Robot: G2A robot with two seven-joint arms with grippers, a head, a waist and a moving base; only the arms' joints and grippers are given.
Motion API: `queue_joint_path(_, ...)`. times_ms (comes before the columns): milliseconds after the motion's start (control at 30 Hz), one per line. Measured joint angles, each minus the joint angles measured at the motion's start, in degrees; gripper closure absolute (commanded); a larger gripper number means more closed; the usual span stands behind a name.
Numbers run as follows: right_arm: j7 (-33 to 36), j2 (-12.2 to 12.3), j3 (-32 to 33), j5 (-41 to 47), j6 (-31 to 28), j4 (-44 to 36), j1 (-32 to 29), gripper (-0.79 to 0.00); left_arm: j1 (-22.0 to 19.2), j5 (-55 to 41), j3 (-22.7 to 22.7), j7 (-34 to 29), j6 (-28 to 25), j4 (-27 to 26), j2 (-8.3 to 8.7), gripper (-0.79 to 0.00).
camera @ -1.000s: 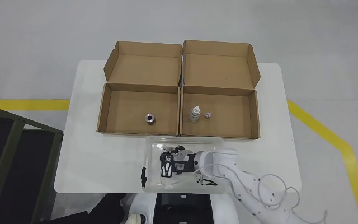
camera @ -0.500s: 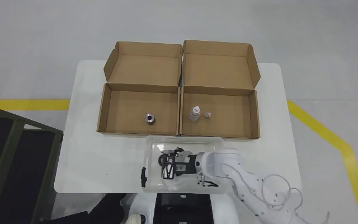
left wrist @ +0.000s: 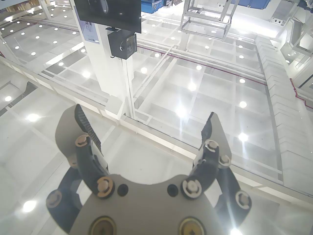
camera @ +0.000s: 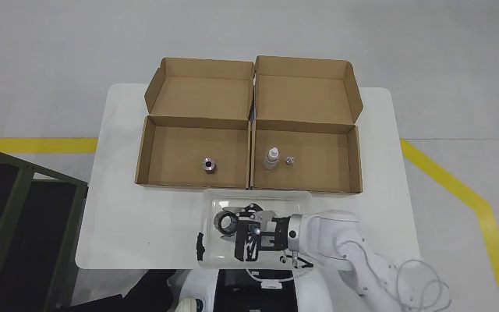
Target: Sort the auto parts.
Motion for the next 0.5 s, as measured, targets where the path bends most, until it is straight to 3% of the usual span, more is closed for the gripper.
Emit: queue_joint_path(500, -5.73, 1.34, 9.15, 9.68, -0.06, -8.69, -1.2, 0.0, 0.0, 0.0, 0.0, 0.0, 0.0, 0.0, 0.0, -0.785)
